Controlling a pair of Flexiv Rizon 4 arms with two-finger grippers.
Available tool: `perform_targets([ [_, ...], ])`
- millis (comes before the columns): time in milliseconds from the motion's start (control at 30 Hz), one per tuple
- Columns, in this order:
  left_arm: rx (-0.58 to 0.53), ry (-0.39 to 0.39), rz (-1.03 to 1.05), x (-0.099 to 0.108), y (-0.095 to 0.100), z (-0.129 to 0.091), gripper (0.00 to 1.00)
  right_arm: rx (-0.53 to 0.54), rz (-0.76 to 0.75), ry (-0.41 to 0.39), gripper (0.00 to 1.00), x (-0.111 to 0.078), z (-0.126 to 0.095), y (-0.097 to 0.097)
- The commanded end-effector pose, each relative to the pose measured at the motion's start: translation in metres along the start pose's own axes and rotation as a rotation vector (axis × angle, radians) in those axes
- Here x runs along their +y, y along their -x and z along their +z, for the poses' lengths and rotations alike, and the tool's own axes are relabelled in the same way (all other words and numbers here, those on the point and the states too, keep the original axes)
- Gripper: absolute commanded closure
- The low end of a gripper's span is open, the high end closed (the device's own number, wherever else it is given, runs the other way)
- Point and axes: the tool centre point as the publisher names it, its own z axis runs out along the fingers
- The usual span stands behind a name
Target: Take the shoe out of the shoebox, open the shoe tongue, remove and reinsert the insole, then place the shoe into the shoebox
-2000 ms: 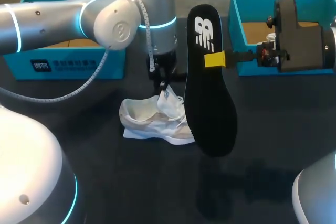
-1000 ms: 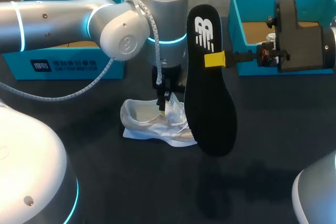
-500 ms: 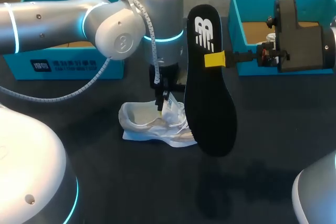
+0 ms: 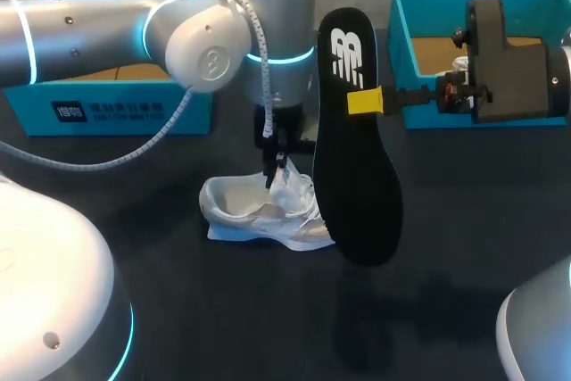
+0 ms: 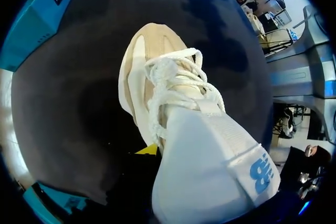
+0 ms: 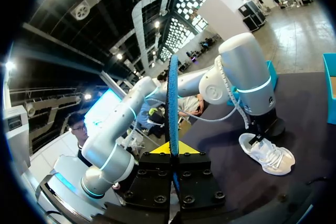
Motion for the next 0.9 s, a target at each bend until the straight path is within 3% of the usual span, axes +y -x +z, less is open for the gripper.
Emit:
perform_targets([
  [33,0.02,0.003,0.006,-0.001,0.004,-0.001,0.0,-0.012,0.001,0.012,1.0,-0.004,0.004,-0.009],
  [900,0.043,0.042,0.009,0.007,-0.001,-0.012,0.0,-0.012,0.001,0.012,1.0,-0.004,0.004,-0.009],
])
